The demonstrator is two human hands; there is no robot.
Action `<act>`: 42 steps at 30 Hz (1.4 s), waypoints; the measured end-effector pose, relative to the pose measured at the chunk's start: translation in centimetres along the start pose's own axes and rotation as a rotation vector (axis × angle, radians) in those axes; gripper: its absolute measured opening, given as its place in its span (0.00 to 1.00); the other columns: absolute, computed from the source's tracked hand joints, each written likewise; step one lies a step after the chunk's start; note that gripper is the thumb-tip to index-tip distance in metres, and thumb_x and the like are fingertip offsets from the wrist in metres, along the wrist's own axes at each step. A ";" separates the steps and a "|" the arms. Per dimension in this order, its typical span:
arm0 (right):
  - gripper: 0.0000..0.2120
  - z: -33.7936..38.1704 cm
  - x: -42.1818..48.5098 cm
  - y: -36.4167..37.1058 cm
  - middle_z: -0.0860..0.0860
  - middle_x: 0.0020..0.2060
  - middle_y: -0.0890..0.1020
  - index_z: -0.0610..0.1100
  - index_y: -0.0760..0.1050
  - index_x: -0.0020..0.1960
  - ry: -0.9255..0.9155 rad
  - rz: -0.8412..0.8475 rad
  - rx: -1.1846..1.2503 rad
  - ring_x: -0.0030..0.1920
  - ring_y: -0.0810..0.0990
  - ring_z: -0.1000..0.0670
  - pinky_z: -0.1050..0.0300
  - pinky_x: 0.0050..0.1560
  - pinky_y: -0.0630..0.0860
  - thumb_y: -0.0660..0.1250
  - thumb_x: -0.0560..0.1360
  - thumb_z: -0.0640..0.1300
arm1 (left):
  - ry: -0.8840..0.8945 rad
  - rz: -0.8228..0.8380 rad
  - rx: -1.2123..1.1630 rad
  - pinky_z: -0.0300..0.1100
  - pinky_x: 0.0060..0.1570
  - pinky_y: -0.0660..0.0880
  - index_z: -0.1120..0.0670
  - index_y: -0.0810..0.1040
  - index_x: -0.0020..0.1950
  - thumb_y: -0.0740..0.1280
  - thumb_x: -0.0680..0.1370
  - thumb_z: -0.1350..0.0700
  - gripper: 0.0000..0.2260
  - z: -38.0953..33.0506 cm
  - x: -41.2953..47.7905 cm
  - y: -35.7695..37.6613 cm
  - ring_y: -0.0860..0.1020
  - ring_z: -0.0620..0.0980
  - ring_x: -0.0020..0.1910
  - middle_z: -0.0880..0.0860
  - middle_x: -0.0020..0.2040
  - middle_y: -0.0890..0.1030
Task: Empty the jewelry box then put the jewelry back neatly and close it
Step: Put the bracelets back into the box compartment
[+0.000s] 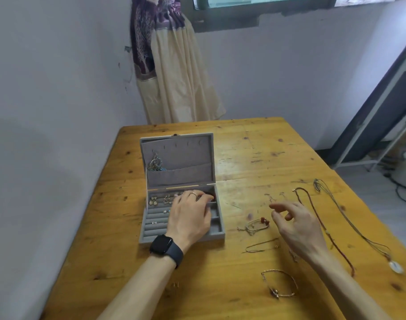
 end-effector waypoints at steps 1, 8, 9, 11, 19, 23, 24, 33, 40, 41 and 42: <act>0.09 -0.5 -0.3 -0.2 0.56 0.51 0.81 0.54 0.81 0.57 0.002 0.013 -0.022 0.48 0.76 0.60 0.72 0.43 0.69 0.69 0.77 0.46 | 0.006 0.001 -0.036 0.44 0.65 0.65 0.45 0.76 0.67 0.61 0.80 0.50 0.15 -0.9 0.0 0.2 0.72 0.46 0.65 0.45 0.63 0.77; 0.14 -1.7 -0.8 0.0 0.54 0.57 0.81 0.52 0.80 0.62 0.012 0.076 -0.205 0.56 0.73 0.54 0.62 0.55 0.68 0.67 0.78 0.52 | 0.050 0.129 -0.041 0.49 0.78 0.51 0.47 0.62 0.78 0.54 0.83 0.47 0.22 -5.7 -1.7 2.9 0.59 0.47 0.78 0.48 0.77 0.65; 0.15 -1.5 -0.8 0.1 0.54 0.58 0.81 0.52 0.79 0.63 0.007 0.081 -0.224 0.57 0.72 0.53 0.62 0.55 0.68 0.67 0.79 0.52 | 0.036 0.160 -0.025 0.51 0.79 0.48 0.48 0.58 0.80 0.52 0.84 0.47 0.23 -5.8 -2.0 3.3 0.54 0.47 0.79 0.48 0.79 0.61; 0.17 -1.2 -0.7 0.3 0.53 0.58 0.80 0.52 0.78 0.66 0.009 0.095 -0.258 0.59 0.72 0.52 0.61 0.56 0.70 0.65 0.79 0.55 | 0.024 0.184 0.016 0.52 0.79 0.45 0.50 0.55 0.81 0.49 0.85 0.48 0.24 -5.8 -2.5 4.0 0.48 0.47 0.80 0.48 0.81 0.56; 0.17 -0.4 -0.1 1.5 0.50 0.56 0.79 0.53 0.78 0.65 -0.005 0.208 -0.349 0.57 0.73 0.50 0.55 0.59 0.74 0.64 0.79 0.57 | 0.034 0.202 0.046 0.52 0.79 0.48 0.50 0.57 0.81 0.50 0.85 0.51 0.23 -5.6 -2.9 4.7 0.46 0.48 0.81 0.48 0.81 0.55; 0.13 -0.4 0.3 1.9 0.49 0.53 0.81 0.50 0.80 0.59 -0.027 0.204 -0.339 0.56 0.74 0.49 0.54 0.59 0.74 0.66 0.79 0.54 | 0.037 0.195 0.043 0.52 0.79 0.49 0.50 0.59 0.80 0.50 0.84 0.51 0.23 -5.6 -3.0 4.6 0.46 0.48 0.81 0.47 0.81 0.58; 0.12 -0.5 0.3 2.0 0.49 0.52 0.82 0.50 0.80 0.58 -0.035 0.200 -0.335 0.55 0.75 0.49 0.53 0.59 0.75 0.66 0.79 0.54 | 0.037 0.192 0.040 0.53 0.79 0.49 0.50 0.60 0.80 0.51 0.84 0.51 0.23 -5.7 -2.9 4.5 0.47 0.48 0.81 0.47 0.80 0.59; 0.05 1.1 0.0 0.5 0.55 0.44 0.84 0.47 0.83 0.52 -0.152 0.059 0.011 0.41 0.76 0.64 0.73 0.40 0.71 0.71 0.78 0.47 | -0.032 0.083 -0.197 0.53 0.77 0.49 0.43 0.77 0.63 0.59 0.79 0.39 0.17 -6.6 -2.2 3.3 0.68 0.46 0.71 0.44 0.63 0.79; 0.06 1.0 -0.5 -1.9 0.57 0.44 0.83 0.49 0.81 0.53 -0.092 -0.139 0.095 0.41 0.77 0.62 0.74 0.39 0.70 0.70 0.78 0.48 | 0.003 0.179 -0.112 0.55 0.77 0.46 0.42 0.84 0.53 0.65 0.76 0.34 0.16 -8.4 -3.0 3.6 0.70 0.43 0.65 0.40 0.59 0.79; 0.06 0.8 -0.7 -2.1 0.57 0.45 0.83 0.49 0.82 0.53 -0.080 -0.152 0.103 0.41 0.77 0.62 0.74 0.39 0.70 0.70 0.78 0.48 | 0.012 0.170 -0.117 0.54 0.77 0.46 0.42 0.84 0.52 0.66 0.76 0.36 0.15 -8.6 -3.0 3.6 0.71 0.43 0.65 0.39 0.59 0.80; 0.06 0.6 -0.9 -2.3 0.57 0.45 0.83 0.48 0.82 0.53 -0.068 -0.162 0.110 0.41 0.77 0.62 0.74 0.39 0.70 0.70 0.78 0.48 | 0.027 0.161 -0.116 0.54 0.77 0.46 0.43 0.85 0.52 0.67 0.76 0.37 0.13 -8.7 -2.9 3.6 0.72 0.43 0.64 0.39 0.58 0.80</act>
Point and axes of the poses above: each hand's wrist, its own x-axis towards the middle knuckle, its own y-axis out of the palm, z = x × y, the point moved 2 cm from there along x, towards the middle knuckle
